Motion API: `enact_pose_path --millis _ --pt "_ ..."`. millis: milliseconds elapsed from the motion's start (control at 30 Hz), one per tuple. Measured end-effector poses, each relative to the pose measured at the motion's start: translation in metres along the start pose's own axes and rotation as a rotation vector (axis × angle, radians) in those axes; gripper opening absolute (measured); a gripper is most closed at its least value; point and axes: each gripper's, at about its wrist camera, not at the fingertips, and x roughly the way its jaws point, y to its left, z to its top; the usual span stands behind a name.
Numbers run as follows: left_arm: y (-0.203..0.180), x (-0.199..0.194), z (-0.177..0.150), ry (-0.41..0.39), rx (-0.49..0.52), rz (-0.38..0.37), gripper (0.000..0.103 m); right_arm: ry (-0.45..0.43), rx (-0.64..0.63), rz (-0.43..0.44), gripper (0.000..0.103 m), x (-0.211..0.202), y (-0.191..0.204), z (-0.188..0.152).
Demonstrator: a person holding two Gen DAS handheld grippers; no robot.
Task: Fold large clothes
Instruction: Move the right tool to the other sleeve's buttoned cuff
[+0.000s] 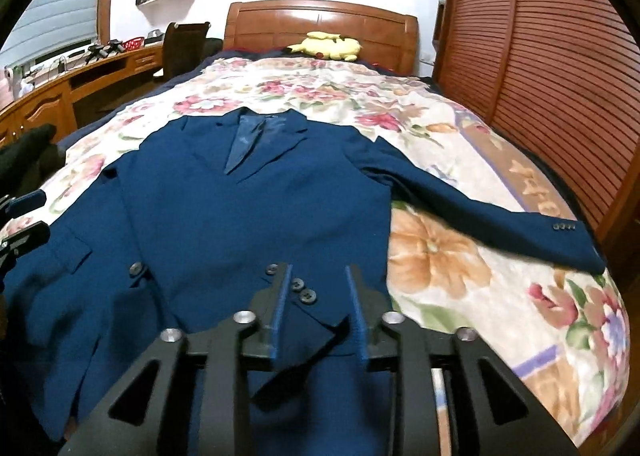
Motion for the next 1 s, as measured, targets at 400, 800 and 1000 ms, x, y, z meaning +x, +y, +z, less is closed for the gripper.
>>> enact_pose_path --millis 400,800,1000 --pt "-0.012 0.012 0.009 0.015 -0.031 -0.036 0.087 0.081 -0.045 0.095 0.041 0.027 0.001 -0.012" --pt "-0.029 0.022 0.016 0.005 -0.013 -0.024 0.087 0.098 -0.022 0.040 0.068 0.035 -0.049 -0.014" --pt "-0.038 0.026 0.021 -0.004 -0.012 -0.041 0.087 0.119 0.018 -0.049 0.068 0.040 -0.097 -0.010"
